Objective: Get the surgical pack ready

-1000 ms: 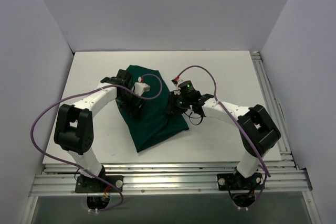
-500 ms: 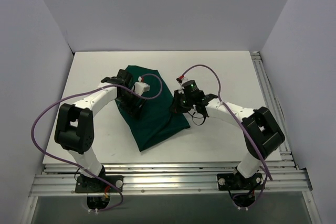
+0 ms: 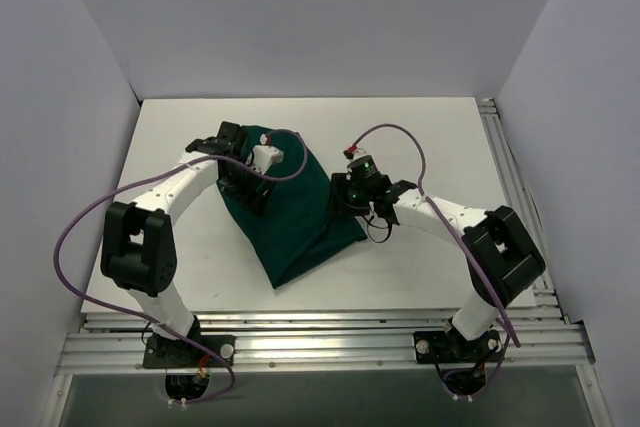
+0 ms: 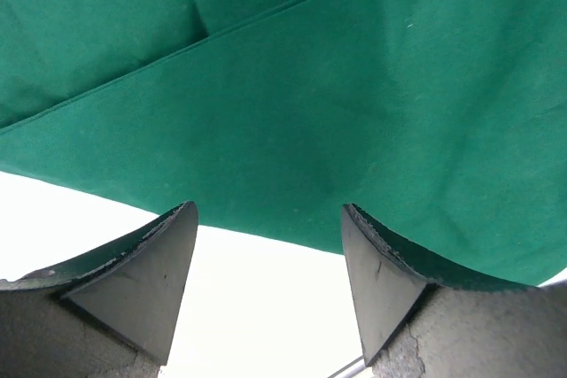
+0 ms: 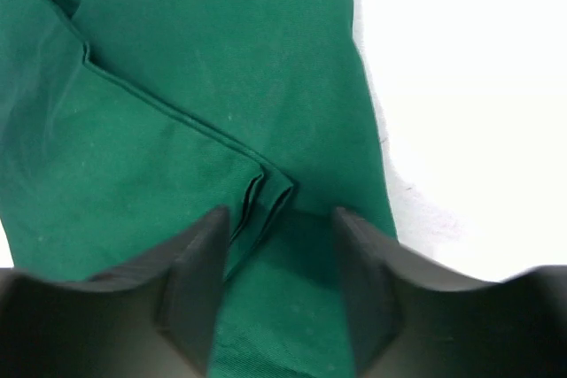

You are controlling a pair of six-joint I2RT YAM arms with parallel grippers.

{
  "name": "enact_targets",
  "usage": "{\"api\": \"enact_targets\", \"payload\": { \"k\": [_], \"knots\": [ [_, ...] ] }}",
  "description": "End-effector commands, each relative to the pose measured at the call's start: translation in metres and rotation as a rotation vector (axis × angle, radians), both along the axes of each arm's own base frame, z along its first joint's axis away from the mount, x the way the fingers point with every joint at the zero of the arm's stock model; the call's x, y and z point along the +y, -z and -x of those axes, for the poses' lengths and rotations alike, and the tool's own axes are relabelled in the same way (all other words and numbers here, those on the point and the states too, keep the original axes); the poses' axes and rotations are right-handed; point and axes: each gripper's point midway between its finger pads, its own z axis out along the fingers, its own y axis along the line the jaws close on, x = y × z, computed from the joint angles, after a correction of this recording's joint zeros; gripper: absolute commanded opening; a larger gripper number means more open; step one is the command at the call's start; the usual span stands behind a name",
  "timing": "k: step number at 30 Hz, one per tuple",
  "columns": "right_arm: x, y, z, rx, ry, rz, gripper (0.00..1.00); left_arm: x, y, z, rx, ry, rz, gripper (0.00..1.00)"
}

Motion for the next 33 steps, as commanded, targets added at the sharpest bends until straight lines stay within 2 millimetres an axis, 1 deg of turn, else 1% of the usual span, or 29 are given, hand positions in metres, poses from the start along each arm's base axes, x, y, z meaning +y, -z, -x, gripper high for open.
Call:
{"api": "enact_targets", "payload": {
  "k": [1, 2, 3, 4, 6, 7, 9, 10, 12, 13, 15, 16, 18, 19, 20, 22, 23, 25, 26, 27, 28, 29, 30, 32, 33],
  "knots": [
    [-0.010, -0.033, -0.018, -0.097, 0.017, 0.077, 0.49, 0.005, -0.004, -0.005, -0.009, -0.009, -0.003, 0.75],
    [-0.011, -0.049, -0.023, -0.133, 0.025, 0.075, 0.52, 0.008, -0.004, -0.006, -0.012, -0.017, -0.003, 0.75],
    [-0.013, -0.059, -0.023, -0.151, 0.024, 0.079, 0.56, 0.008, -0.005, -0.006, -0.014, -0.018, -0.001, 0.75],
    [-0.015, -0.076, -0.023, -0.189, 0.015, 0.074, 0.58, 0.009, -0.007, -0.007, -0.020, -0.020, -0.001, 0.75],
    [-0.016, -0.092, -0.027, -0.229, 0.009, 0.073, 0.62, 0.013, -0.012, -0.010, -0.034, -0.031, 0.004, 0.75],
    [-0.018, -0.093, -0.028, -0.239, -0.006, 0.086, 0.63, 0.015, -0.014, -0.011, -0.041, -0.035, 0.006, 0.75],
    [-0.024, -0.088, -0.035, -0.226, -0.004, 0.101, 0.66, 0.020, -0.018, -0.014, -0.050, -0.053, 0.015, 0.75],
    [-0.025, -0.075, -0.039, -0.199, -0.014, 0.115, 0.67, 0.022, -0.019, -0.014, -0.052, -0.061, 0.018, 0.75],
    [-0.030, -0.062, -0.047, -0.166, -0.034, 0.091, 0.67, 0.028, -0.022, -0.016, -0.057, -0.081, 0.028, 0.75],
    [-0.027, -0.050, -0.051, -0.147, -0.049, 0.081, 0.66, 0.030, -0.021, -0.015, -0.054, -0.083, 0.026, 0.75],
    [-0.018, -0.044, -0.058, -0.148, -0.090, 0.051, 0.62, 0.035, -0.019, -0.015, -0.055, -0.093, 0.018, 0.75],
    [-0.013, -0.035, -0.062, -0.136, -0.106, 0.050, 0.61, 0.039, -0.019, -0.015, -0.055, -0.104, 0.015, 0.75],
    [-0.008, -0.027, -0.062, -0.116, -0.123, 0.039, 0.56, 0.044, -0.015, -0.014, -0.048, -0.114, 0.013, 0.75],
    [-0.005, -0.020, -0.060, -0.101, -0.133, 0.026, 0.54, 0.047, -0.013, -0.014, -0.045, -0.123, 0.011, 0.75],
    [-0.004, -0.016, -0.059, -0.092, -0.135, 0.018, 0.50, 0.049, -0.009, -0.014, -0.041, -0.128, 0.009, 0.75],
    [-0.003, -0.011, -0.052, -0.078, -0.134, -0.013, 0.45, 0.055, -0.002, -0.016, -0.039, -0.140, 0.001, 0.75],
    [-0.002, -0.009, -0.050, -0.074, -0.132, -0.021, 0.40, 0.057, 0.006, -0.014, -0.022, -0.144, -0.014, 0.75],
    [-0.003, -0.011, -0.046, -0.073, -0.113, -0.045, 0.35, 0.058, 0.013, -0.017, -0.021, -0.146, -0.025, 0.75],
    [-0.006, -0.003, -0.039, -0.052, -0.107, -0.043, 0.33, 0.059, 0.017, -0.017, -0.017, -0.145, -0.030, 0.75],
    [-0.007, -0.005, -0.037, -0.055, -0.101, -0.052, 0.28, 0.061, 0.022, -0.017, -0.011, -0.145, -0.044, 0.75],
    [-0.007, -0.004, -0.033, -0.042, -0.089, -0.065, 0.25, 0.061, 0.023, -0.020, -0.020, -0.144, -0.046, 0.75],
    [-0.009, 0.003, -0.022, -0.014, -0.092, -0.071, 0.21, 0.062, 0.023, -0.022, -0.028, -0.143, -0.049, 0.75],
    [-0.009, -0.002, -0.018, -0.021, -0.087, -0.090, 0.20, 0.062, 0.023, -0.023, -0.036, -0.139, -0.050, 0.75],
    [-0.008, 0.000, -0.006, 0.009, -0.075, -0.123, 0.15, 0.061, 0.020, -0.027, -0.054, -0.135, -0.044, 0.75],
    [-0.011, 0.003, 0.005, 0.028, -0.070, -0.129, 0.13, 0.061, 0.018, -0.029, -0.063, -0.131, -0.045, 0.75]
  ]
}}
